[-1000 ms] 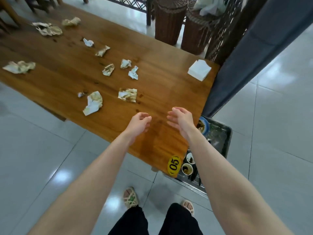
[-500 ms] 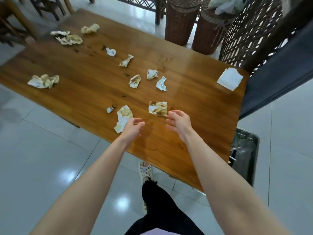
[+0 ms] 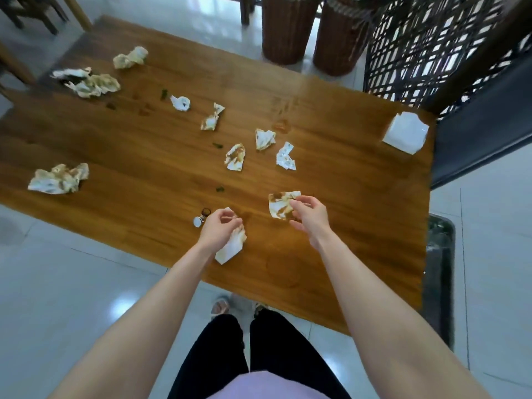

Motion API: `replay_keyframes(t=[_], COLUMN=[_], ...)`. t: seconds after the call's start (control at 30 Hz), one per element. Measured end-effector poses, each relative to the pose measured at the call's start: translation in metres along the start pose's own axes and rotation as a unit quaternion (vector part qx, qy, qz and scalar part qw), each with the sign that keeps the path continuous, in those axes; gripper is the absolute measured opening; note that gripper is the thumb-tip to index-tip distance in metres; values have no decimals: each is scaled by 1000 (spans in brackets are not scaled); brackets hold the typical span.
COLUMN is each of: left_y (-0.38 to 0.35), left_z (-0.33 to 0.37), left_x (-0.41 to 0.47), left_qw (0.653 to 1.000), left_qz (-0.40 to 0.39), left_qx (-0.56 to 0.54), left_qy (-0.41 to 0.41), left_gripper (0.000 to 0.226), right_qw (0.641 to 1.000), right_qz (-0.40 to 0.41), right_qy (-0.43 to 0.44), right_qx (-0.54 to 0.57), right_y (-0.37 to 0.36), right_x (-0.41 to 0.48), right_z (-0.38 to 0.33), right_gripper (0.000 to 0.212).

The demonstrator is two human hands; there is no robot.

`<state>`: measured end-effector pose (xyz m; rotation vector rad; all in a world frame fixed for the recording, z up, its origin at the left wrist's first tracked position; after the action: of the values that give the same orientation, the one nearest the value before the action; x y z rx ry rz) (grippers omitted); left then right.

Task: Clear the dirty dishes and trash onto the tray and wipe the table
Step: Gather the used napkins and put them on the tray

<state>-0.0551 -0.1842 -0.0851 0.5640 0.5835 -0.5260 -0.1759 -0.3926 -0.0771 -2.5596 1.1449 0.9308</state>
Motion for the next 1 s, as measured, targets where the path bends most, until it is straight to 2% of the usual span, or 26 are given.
replay_keyframes(t=[0.13,0.27,0.5,0.57,0.77,1.0], left_y=[10,12,-1,-7,-16,-12], left_z=[-1,5,7,7,6,4], left_x=[14,29,40,40,39,37], left_qw=[997,978,951,942,929,937], left_qz=[0,3,-43,-56,-68,-76], left_qx=[64,186,268,286,307,286], left_qy=[-31,-89,-149,-165,-196,-186], left_gripper=[49,64,76,71,38,14], right_qw=[999,992,966,962,933,931], right_qz=[50,116,207,210,199,208], right_qy=[11,17,37,43,56,53], right_qx=[-6,-40,-148,-171,-293,-294], right_y=[-2,-10,-13,-15,-29,-32], right_x=[4,8,16,21,28,19], right_z=[4,11,14,11,8,13], right_gripper=[33,50,55,56,47,18])
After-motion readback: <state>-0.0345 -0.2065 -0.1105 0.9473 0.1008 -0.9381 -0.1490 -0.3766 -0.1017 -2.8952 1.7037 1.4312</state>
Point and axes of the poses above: each hand's wrist, its own x-axis towards the middle knuckle, its own y-axis out of the back of the hand, z = x × y, the point moved 9 cm from there along x, towards the middle knuckle, and after that the axes turned 3 degrees about y, right-handed, at the moved point
